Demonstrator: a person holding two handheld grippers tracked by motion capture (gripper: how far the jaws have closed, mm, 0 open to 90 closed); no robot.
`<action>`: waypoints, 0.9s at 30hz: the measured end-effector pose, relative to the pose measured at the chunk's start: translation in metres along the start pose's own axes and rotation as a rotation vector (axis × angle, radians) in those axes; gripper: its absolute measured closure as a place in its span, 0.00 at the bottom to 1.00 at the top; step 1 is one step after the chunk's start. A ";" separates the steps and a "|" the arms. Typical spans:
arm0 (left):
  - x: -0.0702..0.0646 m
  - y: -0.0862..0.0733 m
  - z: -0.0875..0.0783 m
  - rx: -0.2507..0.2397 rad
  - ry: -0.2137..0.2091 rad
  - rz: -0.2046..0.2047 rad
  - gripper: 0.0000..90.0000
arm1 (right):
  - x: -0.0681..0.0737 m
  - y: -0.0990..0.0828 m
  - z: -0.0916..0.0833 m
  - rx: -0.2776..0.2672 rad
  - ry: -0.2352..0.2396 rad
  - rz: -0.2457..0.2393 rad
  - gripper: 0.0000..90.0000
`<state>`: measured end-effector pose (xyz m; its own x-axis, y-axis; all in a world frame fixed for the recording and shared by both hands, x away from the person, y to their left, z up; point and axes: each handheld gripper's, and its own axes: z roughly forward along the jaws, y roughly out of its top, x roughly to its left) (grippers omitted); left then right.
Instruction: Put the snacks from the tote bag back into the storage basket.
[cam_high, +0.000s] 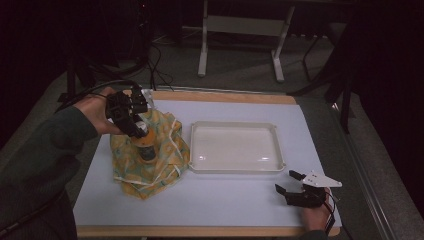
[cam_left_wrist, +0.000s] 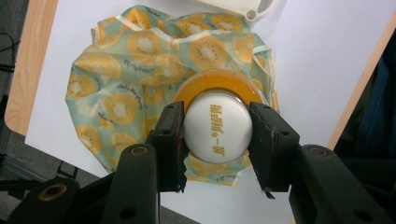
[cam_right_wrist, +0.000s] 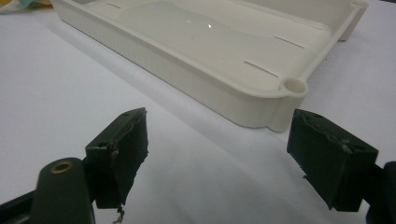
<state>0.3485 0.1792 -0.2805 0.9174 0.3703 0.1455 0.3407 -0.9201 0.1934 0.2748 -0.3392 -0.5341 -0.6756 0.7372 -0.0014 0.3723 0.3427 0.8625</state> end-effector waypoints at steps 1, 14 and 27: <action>0.000 0.001 -0.001 0.003 0.001 0.006 0.65 | 0.000 0.000 0.000 0.000 0.000 -0.001 0.22; 0.001 0.016 -0.006 -0.010 0.005 0.020 0.65 | -0.001 0.000 0.000 -0.004 0.001 0.003 0.22; 0.002 0.028 -0.005 -0.006 -0.010 0.028 0.65 | -0.001 0.000 0.000 -0.004 0.001 0.008 0.22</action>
<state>0.3591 0.1546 -0.2700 0.9284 0.3436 0.1416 0.3140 -0.9290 0.1957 0.2755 -0.3402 -0.5341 -0.6734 0.7393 0.0066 0.3754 0.3342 0.8645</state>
